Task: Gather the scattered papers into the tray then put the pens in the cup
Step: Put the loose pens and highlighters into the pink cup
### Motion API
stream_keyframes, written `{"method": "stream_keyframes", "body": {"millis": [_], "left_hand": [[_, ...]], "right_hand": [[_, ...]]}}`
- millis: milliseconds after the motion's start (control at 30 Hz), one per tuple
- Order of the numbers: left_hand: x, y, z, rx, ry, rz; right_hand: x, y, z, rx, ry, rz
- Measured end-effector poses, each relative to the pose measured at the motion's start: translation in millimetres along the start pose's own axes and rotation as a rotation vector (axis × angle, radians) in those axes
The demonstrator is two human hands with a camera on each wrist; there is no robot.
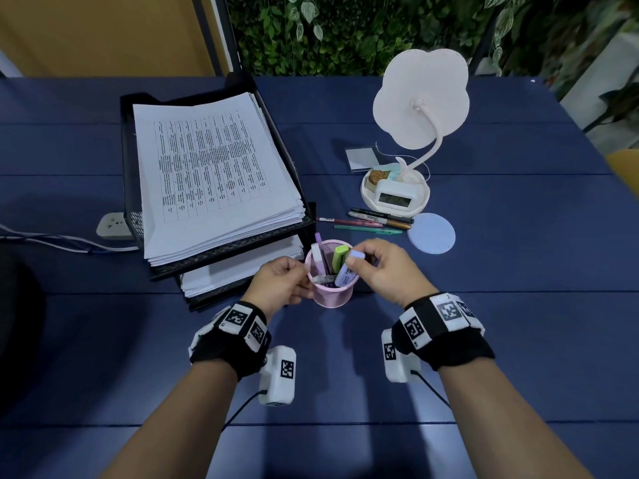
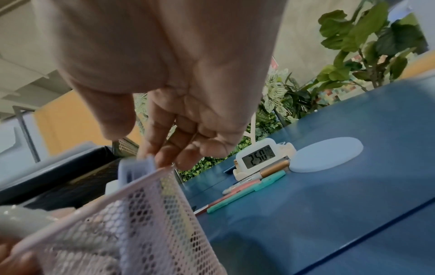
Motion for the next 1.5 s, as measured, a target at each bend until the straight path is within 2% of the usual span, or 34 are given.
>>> {"method": "stream_keyframes", "body": {"millis": [133,267,367,467,700,900,1100,1333,1500], "left_hand": [[-3.4,6.9,-0.3,-0.02,-0.004,0.022],[-3.7,10.9,3.1,-0.013,-0.022,0.025],[-3.7,13.8,5.9,-0.016,-0.035,0.026],[-3.2,17.9,7.4,-0.024,-0.046,0.03],[-2.1,25.0,6.3,-0.004,-0.039,0.019],[-2.0,26.4,6.0,0.013,-0.051,0.012],[-2.9,25.0,6.1,0.018,-0.05,0.019],[-2.8,18.3,5.5,0.029,-0.069,0.018],[1.1,7.2,0.8,0.034,-0.056,0.021]], "right_hand": [[-4.7,6.8,1.0,-0.003,0.111,0.064],[-18.3,25.8,2.4,-0.155,0.146,0.15],[-27.6,42.9,2.0,-0.241,-0.066,0.126],[-34.9,66.6,4.9,-0.238,-0.31,0.04],[-47.8,112.4,21.7,-0.09,-0.81,-0.075],[-59.8,122.4,31.4,-0.034,-0.998,-0.103],[-58.8,122.9,29.1,0.01,-0.998,-0.155],[-61.2,102.1,30.7,0.121,-0.844,-0.088],[-67.4,60.9,31.2,0.078,-0.788,-0.098]]}}
Point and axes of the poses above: each hand's wrist, its own y-axis towards the middle knuckle, its own z-axis out of the palm, x = y × z, the point moved 1 cm from there along y, towards the middle knuckle, and after that the axes turned 15 degrees about -x, right-handed, at the moved point
